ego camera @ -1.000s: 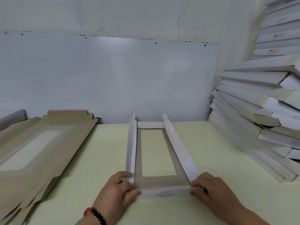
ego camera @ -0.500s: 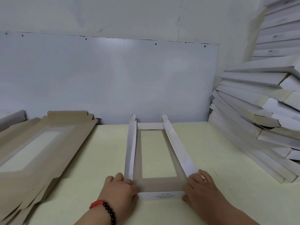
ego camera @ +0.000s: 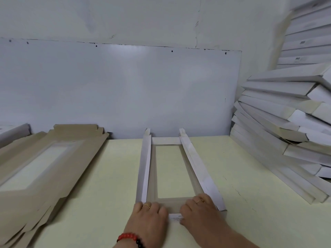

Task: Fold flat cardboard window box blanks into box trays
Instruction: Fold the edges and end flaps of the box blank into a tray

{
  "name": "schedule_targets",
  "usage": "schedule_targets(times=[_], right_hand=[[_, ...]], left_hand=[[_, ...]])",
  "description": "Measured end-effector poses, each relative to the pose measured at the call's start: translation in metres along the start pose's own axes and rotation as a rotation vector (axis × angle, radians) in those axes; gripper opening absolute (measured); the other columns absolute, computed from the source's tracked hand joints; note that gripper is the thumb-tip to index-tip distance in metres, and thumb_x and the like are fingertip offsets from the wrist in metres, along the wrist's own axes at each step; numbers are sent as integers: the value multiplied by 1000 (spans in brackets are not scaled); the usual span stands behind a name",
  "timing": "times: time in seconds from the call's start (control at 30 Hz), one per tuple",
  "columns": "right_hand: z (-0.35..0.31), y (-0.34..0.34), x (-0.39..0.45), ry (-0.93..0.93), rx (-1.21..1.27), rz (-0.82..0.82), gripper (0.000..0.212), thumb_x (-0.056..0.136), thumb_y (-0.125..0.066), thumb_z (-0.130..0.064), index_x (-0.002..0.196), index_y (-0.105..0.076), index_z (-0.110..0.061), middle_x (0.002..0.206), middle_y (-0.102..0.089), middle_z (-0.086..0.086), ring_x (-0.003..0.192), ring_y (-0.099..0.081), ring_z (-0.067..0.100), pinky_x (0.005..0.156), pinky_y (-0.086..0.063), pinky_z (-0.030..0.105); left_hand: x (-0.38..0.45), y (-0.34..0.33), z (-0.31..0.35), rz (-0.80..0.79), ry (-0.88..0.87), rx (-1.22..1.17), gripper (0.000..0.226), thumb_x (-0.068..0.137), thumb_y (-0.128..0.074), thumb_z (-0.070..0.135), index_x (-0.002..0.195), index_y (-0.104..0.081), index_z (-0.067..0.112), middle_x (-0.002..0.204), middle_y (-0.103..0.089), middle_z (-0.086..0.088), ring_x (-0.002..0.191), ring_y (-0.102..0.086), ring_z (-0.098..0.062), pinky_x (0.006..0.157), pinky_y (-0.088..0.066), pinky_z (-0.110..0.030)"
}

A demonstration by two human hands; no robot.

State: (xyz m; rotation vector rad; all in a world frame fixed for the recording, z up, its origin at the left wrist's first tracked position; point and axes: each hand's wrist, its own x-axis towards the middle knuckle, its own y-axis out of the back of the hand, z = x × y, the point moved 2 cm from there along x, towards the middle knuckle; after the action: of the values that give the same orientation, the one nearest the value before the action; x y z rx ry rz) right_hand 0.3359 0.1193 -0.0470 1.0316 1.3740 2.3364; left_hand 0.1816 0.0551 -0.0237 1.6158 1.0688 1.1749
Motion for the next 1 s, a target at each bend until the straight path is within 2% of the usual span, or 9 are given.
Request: schedule_targets(times=[0.13, 0.3, 0.4, 0.5, 0.7, 0.8, 0.87, 0.97, 1.0], right_hand=[[19, 4, -13, -1, -21, 9, 38, 47, -86, -49, 60, -59, -26, 59, -54, -9, 56, -57, 14, 78, -34, 31], [42, 13, -27, -21, -42, -32, 39, 41, -90, -42, 56, -57, -25, 55, -53, -10, 55, -59, 14, 83, -34, 33], [54, 17, -33, -48, -30, -70, 41, 36, -92, -41, 53, -58, -27, 54, -54, -13, 59, -63, 11, 85, -34, 34], [58, 22, -34, -73, -23, -114, 42, 32, -92, -41, 50, -58, -26, 52, -53, -14, 60, -64, 10, 86, -34, 35], [56, 31, -26, -46, -20, -203, 40, 33, -90, -48, 47, -59, -26, 49, -52, -15, 58, -62, 8, 85, -43, 33], [50, 48, -15, -25, -55, -389, 29, 63, -77, -51, 69, -67, -25, 70, -63, -8, 79, -63, 13, 86, -48, 26], [45, 51, -7, -39, 126, -585, 29, 90, -49, -44, 96, -62, -19, 99, -61, 2, 100, -52, 19, 95, -35, 35], [26, 54, 15, -155, 646, -684, 27, 92, -42, -36, 80, -50, -13, 87, -52, 6, 77, -42, 14, 75, -35, 35], [20, 52, 24, -214, 799, -680, 24, 96, -40, -30, 83, -52, -13, 88, -52, 6, 76, -41, 12, 74, -37, 35]], left_hand=[[-13, 4, -11, 142, 8, 121, 29, 57, -27, 12, 44, -52, 17, 43, -45, -3, 37, -48, -17, 61, -32, -34], [-16, 8, -29, 125, -43, 186, 30, 54, -29, 14, 42, -56, 21, 43, -47, 12, 50, -57, -13, 67, -45, -36], [-21, 12, -39, 134, -53, 171, 16, 41, -57, 14, 47, -63, 27, 46, -48, 14, 57, -63, -13, 65, -58, -42], [-25, 7, -43, 41, -8, 68, 36, 17, -82, 20, 45, -61, 28, 48, -48, 15, 62, -65, -14, 66, -58, -46], [-18, 9, -49, 97, -56, 42, 36, 18, -81, 28, 43, -56, 26, 43, -42, 20, 60, -61, -7, 69, -57, -47], [-15, 6, -51, 133, -65, 32, 35, 20, -83, 34, 45, -58, 29, 45, -43, 21, 61, -60, -5, 67, -58, -44], [-15, -1, -51, 193, -51, 13, 33, 25, -83, 32, 49, -61, 30, 53, -47, 18, 65, -62, -8, 69, -58, -43], [-20, -15, -44, 335, 19, -42, 6, 55, -58, 29, 58, -63, 29, 83, -56, 7, 86, -59, -20, 70, -56, -39], [-21, -19, -42, 336, 50, -83, 18, 60, -45, 29, 61, -62, 26, 92, -59, 3, 94, -55, -22, 70, -55, -38]])
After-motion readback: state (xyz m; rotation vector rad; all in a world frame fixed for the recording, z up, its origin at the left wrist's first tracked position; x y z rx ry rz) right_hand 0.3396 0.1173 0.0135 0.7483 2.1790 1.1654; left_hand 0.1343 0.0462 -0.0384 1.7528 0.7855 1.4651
